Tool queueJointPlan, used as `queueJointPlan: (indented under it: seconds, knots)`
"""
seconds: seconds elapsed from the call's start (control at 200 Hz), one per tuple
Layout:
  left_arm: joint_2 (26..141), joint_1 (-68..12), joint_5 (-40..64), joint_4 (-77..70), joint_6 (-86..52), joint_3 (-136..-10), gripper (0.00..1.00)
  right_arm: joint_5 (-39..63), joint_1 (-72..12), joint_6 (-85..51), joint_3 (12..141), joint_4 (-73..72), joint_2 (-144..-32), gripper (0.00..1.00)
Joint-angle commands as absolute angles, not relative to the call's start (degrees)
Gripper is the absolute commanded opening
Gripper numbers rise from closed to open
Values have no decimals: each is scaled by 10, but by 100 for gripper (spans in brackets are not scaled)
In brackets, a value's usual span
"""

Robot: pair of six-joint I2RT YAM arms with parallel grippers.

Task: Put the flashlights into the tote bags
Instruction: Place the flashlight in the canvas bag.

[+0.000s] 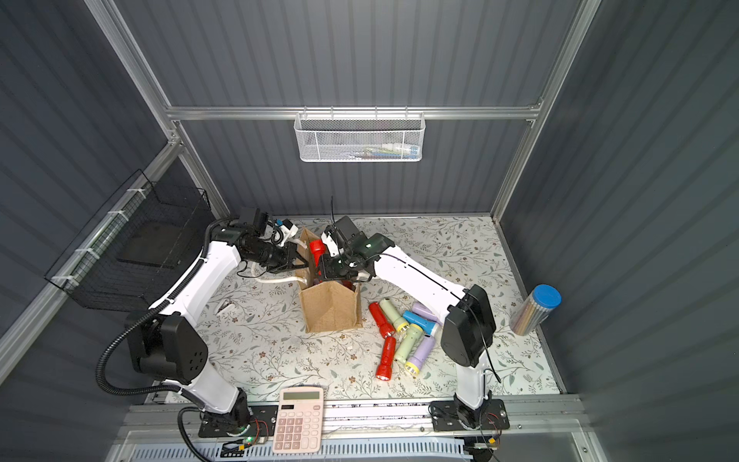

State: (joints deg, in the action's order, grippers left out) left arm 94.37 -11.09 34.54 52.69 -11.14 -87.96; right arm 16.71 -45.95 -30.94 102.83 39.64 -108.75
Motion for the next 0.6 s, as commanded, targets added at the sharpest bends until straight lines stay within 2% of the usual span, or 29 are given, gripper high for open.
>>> queueJointPlan:
  seconds: [0.0, 0.15, 0.595]
  knots:
    - [918, -112, 360, 511, -107, -879, 0, 174, -460, -296, 1042, 435, -1107, 16]
    - [918, -112, 359, 511, -107, -881, 0, 170, -461, -286, 1045, 460, -1137, 17]
    - [918, -112, 360, 512, -105, -876, 0, 179, -460, -277, 1078, 537, -1242, 30]
